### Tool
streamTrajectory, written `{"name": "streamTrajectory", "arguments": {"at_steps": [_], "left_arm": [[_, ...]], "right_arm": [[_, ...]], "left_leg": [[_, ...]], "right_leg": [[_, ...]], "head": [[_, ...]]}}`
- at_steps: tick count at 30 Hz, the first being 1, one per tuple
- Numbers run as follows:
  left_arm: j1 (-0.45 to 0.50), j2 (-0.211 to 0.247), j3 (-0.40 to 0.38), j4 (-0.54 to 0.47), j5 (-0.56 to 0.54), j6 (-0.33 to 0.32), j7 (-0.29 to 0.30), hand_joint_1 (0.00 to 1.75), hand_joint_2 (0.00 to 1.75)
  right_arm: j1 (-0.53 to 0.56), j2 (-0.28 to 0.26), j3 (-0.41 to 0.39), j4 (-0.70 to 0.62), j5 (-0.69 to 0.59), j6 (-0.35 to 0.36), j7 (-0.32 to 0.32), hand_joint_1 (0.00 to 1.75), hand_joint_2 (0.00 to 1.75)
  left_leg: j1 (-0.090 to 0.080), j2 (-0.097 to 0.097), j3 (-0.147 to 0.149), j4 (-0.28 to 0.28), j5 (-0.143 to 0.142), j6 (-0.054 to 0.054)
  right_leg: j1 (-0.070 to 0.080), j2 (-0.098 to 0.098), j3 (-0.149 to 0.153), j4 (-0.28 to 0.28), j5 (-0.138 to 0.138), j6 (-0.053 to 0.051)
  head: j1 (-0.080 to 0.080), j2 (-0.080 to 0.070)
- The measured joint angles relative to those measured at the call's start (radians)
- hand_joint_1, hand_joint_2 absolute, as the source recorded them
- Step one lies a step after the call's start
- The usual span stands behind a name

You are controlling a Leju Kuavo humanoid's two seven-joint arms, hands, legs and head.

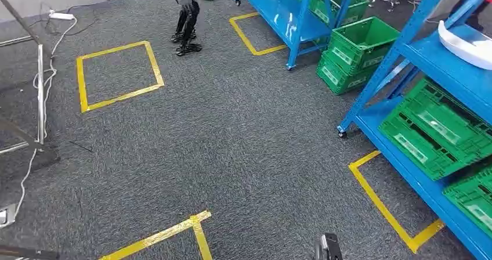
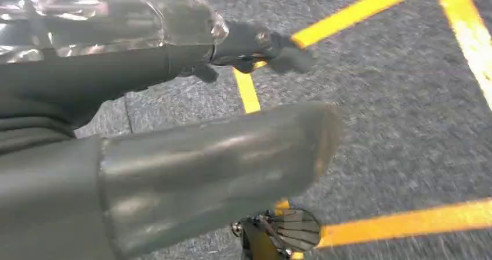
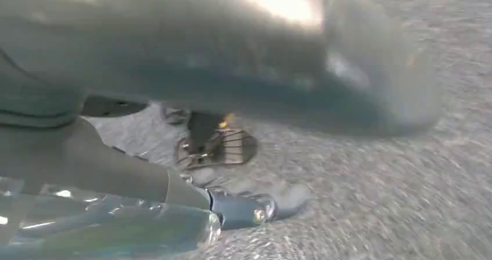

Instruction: Take the parts from the cabinet and place them on the table.

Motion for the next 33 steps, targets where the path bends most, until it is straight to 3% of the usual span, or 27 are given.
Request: {"name": "streamTrajectory", "arguments": {"at_steps": [1,2,3,4,6,7,8,9,10,11,12,13,14,15,17,18,19,21,22,23,25,27,28,29,30,32,33], "left_arm": [[0.002,0.001,0.000,0.000,0.000,0.000,0.000,0.00,0.00],[0.005,0.003,0.000,0.000,0.002,-0.001,-0.003,0.00,0.00],[0.008,0.004,0.000,0.000,0.005,-0.003,-0.008,0.00,0.00],[0.009,0.004,0.000,0.000,0.008,-0.004,-0.013,0.00,0.00],[0.007,0.004,0.000,0.000,0.011,-0.008,-0.021,0.00,0.00],[0.007,0.004,0.000,0.000,0.014,-0.011,-0.024,0.00,0.00],[0.006,0.004,0.000,0.000,0.015,-0.016,-0.024,0.00,0.00],[0.006,0.003,0.001,0.000,0.017,-0.019,-0.023,0.00,0.00],[0.006,0.003,0.002,0.000,0.018,-0.021,-0.020,0.00,0.00],[0.006,0.002,0.002,0.000,0.018,-0.021,-0.016,0.00,0.00],[0.005,0.002,0.003,0.001,0.018,-0.021,-0.016,0.00,0.00],[0.003,0.001,0.003,0.001,0.018,-0.021,-0.013,0.00,0.00],[0.004,0.001,0.003,0.001,0.018,-0.021,-0.010,0.00,0.00],[0.008,0.002,0.004,0.001,0.018,-0.021,-0.002,0.00,0.00],[0.011,0.004,0.004,0.001,0.018,-0.021,0.011,0.00,0.00],[0.010,0.005,0.004,0.001,0.017,-0.021,0.015,0.00,0.00],[0.009,0.005,0.004,0.001,0.016,-0.021,0.020,0.00,0.00],[0.008,0.005,0.004,0.001,0.011,-0.021,0.023,0.00,0.00],[0.006,0.004,0.004,0.001,0.010,-0.021,0.023,0.00,0.00],[0.005,0.002,0.004,0.001,0.008,-0.021,0.023,0.00,0.00],[0.004,0.001,0.004,0.001,0.007,-0.020,0.023,0.00,0.00],[0.001,-0.004,0.004,0.001,0.007,-0.020,0.023,0.00,0.00],[-0.002,-0.005,0.005,0.001,0.007,-0.020,0.022,0.00,0.00],[-0.003,-0.004,0.005,0.001,0.007,-0.020,0.021,0.00,0.00],[-0.001,-0.005,0.005,0.002,0.007,-0.020,0.020,0.00,0.00],[0.003,-0.004,0.005,0.002,0.007,-0.019,0.022,0.00,0.00],[0.006,-0.004,0.005,0.002,0.007,-0.019,0.022,0.00,0.00]], "right_arm": [[-0.005,0.001,0.000,0.000,-0.001,0.000,0.000,0.00,0.00],[-0.006,0.002,0.001,0.000,-0.003,0.000,0.000,0.00,0.00],[-0.006,0.001,0.002,0.000,-0.004,0.000,0.000,0.00,0.00],[-0.004,0.001,0.003,0.000,-0.004,-0.002,0.000,0.00,0.00],[-0.006,0.002,0.004,0.000,-0.002,-0.005,0.000,0.00,0.00],[-0.009,0.003,0.004,-0.001,0.002,-0.008,0.000,0.00,0.00],[-0.019,0.003,0.004,0.000,0.002,-0.011,0.000,0.00,0.00],[-0.025,0.005,0.004,-0.001,0.002,-0.014,0.001,0.00,0.00],[-0.027,0.006,0.004,-0.002,0.001,-0.016,0.001,0.00,0.00],[-0.026,0.006,0.004,-0.002,0.000,-0.018,0.002,0.00,0.00],[-0.025,0.008,0.005,-0.002,-0.002,-0.020,0.002,0.00,0.00],[-0.020,0.011,0.006,-0.002,-0.005,-0.020,0.004,0.00,0.00],[-0.021,0.012,0.007,-0.003,-0.006,-0.020,0.007,0.00,0.00],[-0.026,0.012,0.008,-0.003,-0.007,-0.020,0.008,0.00,0.00],[-0.027,0.015,0.011,-0.003,-0.009,-0.016,0.008,0.00,0.00],[-0.022,0.016,0.012,-0.003,-0.012,-0.016,0.008,0.00,0.00],[-0.015,0.017,0.013,-0.003,-0.016,-0.015,0.008,0.00,0.00],[-0.009,0.016,0.019,-0.002,-0.019,-0.013,0.008,0.00,0.00],[-0.010,0.015,0.021,-0.003,-0.021,-0.012,0.007,0.00,0.00],[-0.013,0.013,0.021,-0.002,-0.021,-0.010,0.006,0.00,0.00],[-0.018,0.013,0.022,-0.002,-0.024,-0.009,0.005,0.00,0.00],[-0.012,0.010,0.022,-0.001,-0.026,-0.009,0.003,0.00,0.00],[-0.008,0.009,0.023,0.000,-0.026,-0.009,0.003,0.00,0.00],[-0.012,0.010,0.023,0.000,-0.026,-0.009,0.001,0.00,0.00],[-0.018,0.009,0.023,0.000,-0.026,-0.009,0.000,0.00,0.00],[-0.025,0.010,0.023,0.000,-0.026,-0.009,0.001,0.00,0.00],[-0.025,0.011,0.023,0.000,-0.026,-0.008,0.001,0.00,0.00]], "left_leg": [[0.001,-0.002,-0.048,0.079,-0.026,-0.002],[0.002,-0.001,-0.087,0.133,-0.032,-0.003],[0.001,0.000,-0.108,0.145,-0.015,-0.005],[0.002,0.002,-0.108,0.113,0.025,-0.005],[0.005,-0.015,-0.059,-0.029,0.130,-0.006],[0.011,-0.068,-0.037,-0.095,0.153,-0.005],[0.019,-0.113,-0.025,-0.110,0.138,-0.005],[0.015,-0.086,-0.025,-0.107,0.138,0.003],[0.009,-0.084,-0.022,-0.108,0.135,0.008],[0.008,-0.068,-0.021,-0.109,0.133,0.013],[0.017,-0.053,-0.017,-0.115,0.135,0.019],[0.017,-0.037,-0.011,-0.120,0.135,0.024],[0.015,-0.020,-0.007,-0.124,0.132,0.031],[0.011,0.001,-0.004,-0.124,0.129,0.036],[0.009,0.043,0.000,-0.124,0.119,0.037],[0.009,0.058,0.004,-0.123,0.114,0.035],[0.009,0.071,0.009,-0.123,0.109,0.034],[0.008,0.097,0.028,-0.124,0.096,0.029],[0.008,0.107,0.035,-0.125,0.090,0.026],[0.006,0.118,0.039,-0.125,0.085,0.020],[0.005,0.136,0.042,-0.129,0.082,0.011],[0.006,0.159,0.061,-0.139,0.077,0.000],[0.011,0.114,0.065,-0.134,0.064,-0.007],[0.014,0.027,0.052,-0.098,0.046,-0.008],[0.013,0.004,0.017,-0.032,0.015,-0.008],[0.013,-0.001,-0.072,0.122,-0.039,-0.012],[0.013,0.001,-0.106,0.163,-0.038,-0.013]], "right_leg": [[0.000,0.016,0.001,0.002,-0.002,-0.002],[0.000,0.032,0.003,0.004,-0.005,-0.002],[0.000,0.048,0.005,0.007,-0.009,-0.002],[-0.001,0.063,0.009,0.011,-0.014,0.001],[-0.004,0.090,0.017,0.023,-0.026,0.008],[-0.006,0.101,0.015,0.032,-0.035,0.014],[-0.002,0.115,0.008,0.044,-0.044,0.023],[-0.006,0.127,0.005,0.042,-0.044,0.026],[-0.011,0.142,0.001,0.038,-0.043,0.029],[-0.014,0.155,0.000,0.036,-0.041,0.035],[-0.011,0.168,-0.002,0.038,-0.043,0.040],[-0.007,0.115,-0.004,0.051,-0.052,0.045],[-0.009,0.064,-0.024,0.090,-0.079,0.053],[-0.014,0.036,-0.067,0.169,-0.119,0.061],[-0.022,0.019,-0.155,0.320,-0.175,0.070],[-0.025,0.016,-0.173,0.347,-0.172,0.073],[-0.027,0.014,-0.169,0.330,-0.144,0.073],[-0.027,0.000,-0.099,0.178,-0.041,0.065],[-0.021,-0.032,-0.061,0.096,0.002,0.054],[-0.006,-0.073,-0.041,0.067,-0.013,0.046],[-0.001,-0.065,-0.039,0.052,-0.018,0.035],[0.001,-0.039,-0.031,0.038,-0.018,0.027],[-0.011,-0.032,-0.012,0.018,-0.010,0.024],[-0.014,-0.024,-0.005,0.009,-0.009,0.020],[-0.015,-0.011,-0.003,0.008,-0.008,0.018],[-0.014,0.018,0.000,0.010,-0.012,0.012],[-0.014,0.035,0.002,0.011,-0.016,0.012]], "head": [[-0.011,0.000],[-0.016,0.000],[-0.020,0.000],[-0.026,0.000],[-0.031,0.000],[-0.036,0.000],[-0.042,0.000],[-0.038,0.000],[-0.035,0.000],[-0.036,0.000],[-0.038,0.000],[-0.033,0.000],[-0.015,0.000],[-0.006,0.000],[-0.004,0.000],[-0.003,0.000],[0.001,0.000],[0.009,0.000],[0.012,0.000],[0.010,0.000],[0.012,0.000],[0.009,0.000],[0.015,0.000],[0.006,0.000],[-0.002,0.000],[-0.019,0.000],[-0.023,0.000]]}}
